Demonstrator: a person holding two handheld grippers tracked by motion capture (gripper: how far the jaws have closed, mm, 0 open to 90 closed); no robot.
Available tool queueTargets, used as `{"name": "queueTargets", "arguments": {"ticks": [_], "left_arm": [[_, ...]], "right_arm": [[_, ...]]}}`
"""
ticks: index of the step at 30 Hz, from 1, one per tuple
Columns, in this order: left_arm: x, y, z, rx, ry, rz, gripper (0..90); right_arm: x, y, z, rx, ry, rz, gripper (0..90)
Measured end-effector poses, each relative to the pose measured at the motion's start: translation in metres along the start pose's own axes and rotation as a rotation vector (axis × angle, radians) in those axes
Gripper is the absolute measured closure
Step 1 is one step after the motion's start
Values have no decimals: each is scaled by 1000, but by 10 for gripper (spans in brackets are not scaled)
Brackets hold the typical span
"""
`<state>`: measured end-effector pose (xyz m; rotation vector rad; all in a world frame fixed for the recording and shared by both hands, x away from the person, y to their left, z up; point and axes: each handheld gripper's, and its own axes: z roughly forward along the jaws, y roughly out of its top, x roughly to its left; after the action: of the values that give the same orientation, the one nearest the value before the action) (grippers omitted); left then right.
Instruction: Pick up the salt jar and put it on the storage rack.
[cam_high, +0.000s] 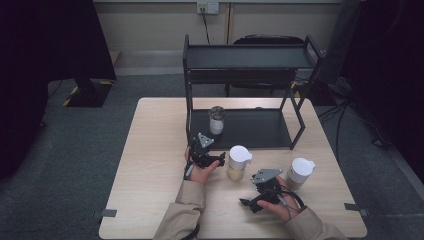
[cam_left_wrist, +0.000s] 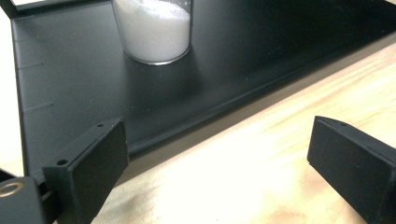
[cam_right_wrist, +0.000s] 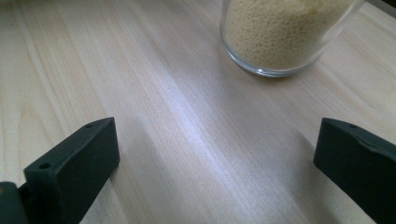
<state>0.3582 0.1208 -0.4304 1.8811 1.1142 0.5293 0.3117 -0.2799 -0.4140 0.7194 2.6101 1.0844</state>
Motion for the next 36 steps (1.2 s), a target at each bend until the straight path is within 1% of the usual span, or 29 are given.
{"name": "queueTargets", "arguments": {"ticks": [1, 7, 8, 13, 14, 15, 18, 26, 28, 30, 32, 36], "left_arm": [[0, 0, -1, 5, 2, 7, 49], [3, -2, -10, -2, 7, 5, 49], [4, -4, -13, -5, 5, 5, 49], [6, -7, -19, -8, 1, 8, 47], [6, -8, -19, -13, -1, 0, 47], [6, -8, -21, -9, 0, 5, 47], [6, -11, -23, -7, -1, 4, 47], [11, -19, -30, 9, 2, -12, 47], [12, -21, -32, 11, 6, -11, 47], [13, -24, -34, 12, 3, -19, 47], [13, -25, -36, 19, 4, -13, 47], [13, -29, -38, 25, 8, -24, 47]], "right_arm": [[0, 0, 0, 0, 0, 0, 0], [0, 0, 0, 0, 0, 0, 0], [0, 0, 0, 0, 0, 0, 0], [0, 0, 0, 0, 0, 0, 0], [0, 0, 0, 0, 0, 0, 0], [0, 0, 0, 0, 0, 0, 0], [0, 0, 0, 0, 0, -1, 0], [0, 0, 0, 0, 0, 0, 0], [0, 0, 0, 0, 0, 0, 0], [0, 0, 0, 0, 0, 0, 0], [0, 0, 0, 0, 0, 0, 0], [0, 0, 0, 0, 0, 0, 0]]}}
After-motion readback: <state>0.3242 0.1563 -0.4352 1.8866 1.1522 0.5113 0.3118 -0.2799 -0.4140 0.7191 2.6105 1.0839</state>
